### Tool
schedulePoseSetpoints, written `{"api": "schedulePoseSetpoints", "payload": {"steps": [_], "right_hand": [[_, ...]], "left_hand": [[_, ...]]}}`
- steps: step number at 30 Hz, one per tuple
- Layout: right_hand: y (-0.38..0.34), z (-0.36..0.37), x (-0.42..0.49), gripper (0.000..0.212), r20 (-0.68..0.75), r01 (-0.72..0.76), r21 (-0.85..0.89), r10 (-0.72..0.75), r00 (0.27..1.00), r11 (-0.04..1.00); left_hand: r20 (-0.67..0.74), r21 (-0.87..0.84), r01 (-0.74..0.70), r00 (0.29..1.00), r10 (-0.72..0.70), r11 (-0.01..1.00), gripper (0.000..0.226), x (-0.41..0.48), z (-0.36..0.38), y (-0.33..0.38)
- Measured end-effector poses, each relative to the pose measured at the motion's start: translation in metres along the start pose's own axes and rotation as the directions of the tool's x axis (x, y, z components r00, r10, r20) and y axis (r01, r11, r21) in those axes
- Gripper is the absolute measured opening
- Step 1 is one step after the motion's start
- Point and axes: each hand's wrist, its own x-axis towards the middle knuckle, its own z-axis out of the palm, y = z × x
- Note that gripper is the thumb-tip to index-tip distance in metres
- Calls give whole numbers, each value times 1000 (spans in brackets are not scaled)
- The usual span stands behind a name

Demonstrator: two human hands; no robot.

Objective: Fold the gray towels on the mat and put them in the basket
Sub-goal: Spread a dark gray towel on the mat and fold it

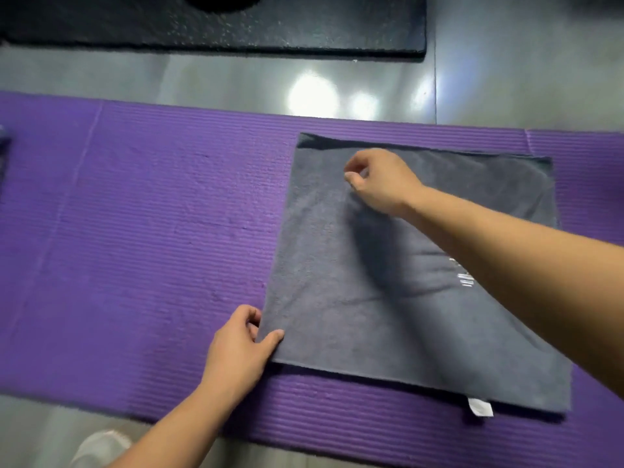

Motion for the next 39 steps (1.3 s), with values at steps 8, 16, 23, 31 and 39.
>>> {"api": "schedulePoseSetpoints", "payload": {"steps": [8,16,23,31,39], "right_hand": [[-35,23,107,35,37,2,-152,4,999,988],[-68,27,136,12,155,112,-185,-84,984,976],[-130,48,155,26,153,76,-22,-71,986,997],[-199,82,178,9,102,111,134,-125,987,985],[-233,73,186,28,-24,182,227,-182,983,957]], "left_hand": [[3,-96,61,998,-61,993,31,0,1,-1],[-20,-197,153,987,-160,968,17,-11,-3,-17],[-235,-317,231,920,-312,920,14,-4,-43,-51],[-377,-378,250,838,-395,891,9,29,-94,-100],[-580,-270,-83,810,-93,959,13,9,-142,-78]]}}
